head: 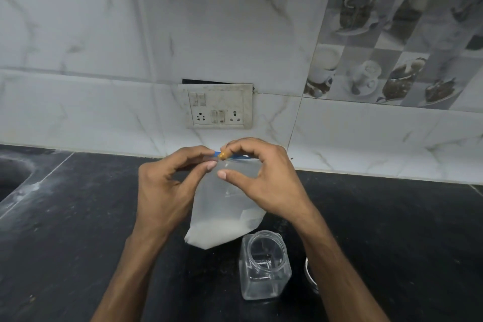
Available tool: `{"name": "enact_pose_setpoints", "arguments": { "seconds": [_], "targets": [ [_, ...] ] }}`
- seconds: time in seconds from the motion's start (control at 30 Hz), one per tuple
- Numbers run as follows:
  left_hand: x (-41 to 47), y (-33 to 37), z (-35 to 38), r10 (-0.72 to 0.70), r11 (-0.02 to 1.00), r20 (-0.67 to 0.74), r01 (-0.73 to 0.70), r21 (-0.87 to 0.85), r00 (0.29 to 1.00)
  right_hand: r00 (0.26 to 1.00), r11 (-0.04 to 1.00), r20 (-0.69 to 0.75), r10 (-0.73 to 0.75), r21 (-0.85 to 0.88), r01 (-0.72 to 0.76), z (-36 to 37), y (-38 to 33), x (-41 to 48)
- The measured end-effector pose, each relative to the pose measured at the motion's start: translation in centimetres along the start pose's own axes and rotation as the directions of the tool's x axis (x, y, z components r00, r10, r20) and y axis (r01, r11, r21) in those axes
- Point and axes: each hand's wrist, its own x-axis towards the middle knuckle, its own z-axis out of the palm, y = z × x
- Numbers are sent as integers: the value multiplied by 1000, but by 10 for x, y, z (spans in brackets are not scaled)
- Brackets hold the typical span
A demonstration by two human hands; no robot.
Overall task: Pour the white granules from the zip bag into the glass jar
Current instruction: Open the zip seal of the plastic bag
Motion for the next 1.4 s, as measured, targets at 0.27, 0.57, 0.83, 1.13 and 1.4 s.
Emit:
{"name": "enact_pose_setpoints", "arguments": {
  "seconds": [0.27, 0.57, 0.83, 1.13, 1.4],
  "targets": [
    [3, 10, -10, 95, 992, 12, -96, 78, 995, 999, 998, 21, -24, 50, 23, -3, -13, 0],
    [2, 10, -22, 81, 993, -46, -76, 95, 996, 998, 997, 65, 12, -72, -8, -24, 3, -11],
    [-1, 12, -30, 44, 997, -28, -43, 62, 999, 994, 972, 34, 103, -218, -94, -58, 40, -34],
    [-6, 1, -31, -42, 999, -62, 44, 32, 997, 993, 990, -87, 82, -107, -91, -67, 33, -31],
    [-4, -4, -45, -87, 996, -80, 87, 0, 993, 979, 993, -167, -118, 2, 120, -61, -11, -12]
  ]
}}
